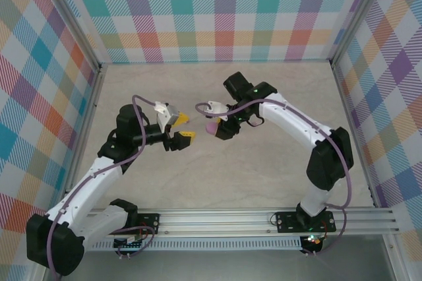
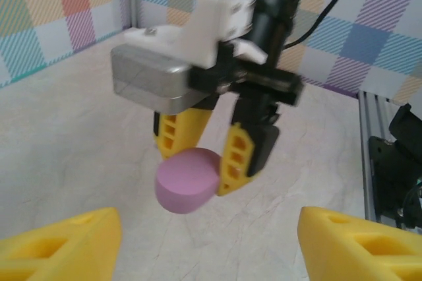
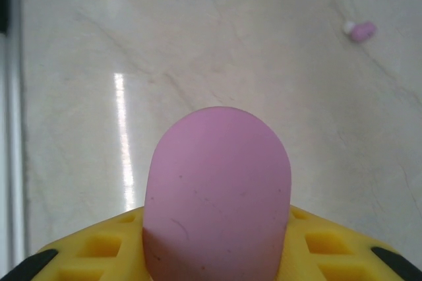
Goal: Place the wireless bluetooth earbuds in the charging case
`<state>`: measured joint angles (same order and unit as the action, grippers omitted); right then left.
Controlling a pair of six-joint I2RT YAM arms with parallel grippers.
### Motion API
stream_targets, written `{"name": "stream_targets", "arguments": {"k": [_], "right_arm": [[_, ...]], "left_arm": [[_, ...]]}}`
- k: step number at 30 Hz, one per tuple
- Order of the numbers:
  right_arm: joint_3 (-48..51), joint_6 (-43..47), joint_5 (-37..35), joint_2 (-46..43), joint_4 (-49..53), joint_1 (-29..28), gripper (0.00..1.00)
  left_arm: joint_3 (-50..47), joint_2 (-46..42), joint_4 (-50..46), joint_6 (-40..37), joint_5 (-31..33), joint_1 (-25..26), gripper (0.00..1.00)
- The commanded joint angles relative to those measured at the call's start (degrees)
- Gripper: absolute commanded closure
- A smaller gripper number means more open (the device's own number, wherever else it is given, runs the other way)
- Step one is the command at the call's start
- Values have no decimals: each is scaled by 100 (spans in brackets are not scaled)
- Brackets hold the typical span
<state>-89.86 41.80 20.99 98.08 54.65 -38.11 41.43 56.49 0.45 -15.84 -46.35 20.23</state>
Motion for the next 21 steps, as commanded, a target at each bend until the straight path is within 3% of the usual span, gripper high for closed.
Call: {"name": "stream_targets", "arguments": {"k": [1,3,6,21], "right_arm": [[-237,-21,534,-367,689,-71,61],[-317,-23,639,-509,888,-90,61],[-476,9,588,-651,1108,-137,62],[-567,291,-89,-1002,978,-570,63]], "left_arm": [[199,282,306,-442,-463,122,31],[368,428,-31,-1232,-771,313,29],[321,411,-123,-1943,-508,614,27],[141,562,1037,-542,-600,631,26]]}}
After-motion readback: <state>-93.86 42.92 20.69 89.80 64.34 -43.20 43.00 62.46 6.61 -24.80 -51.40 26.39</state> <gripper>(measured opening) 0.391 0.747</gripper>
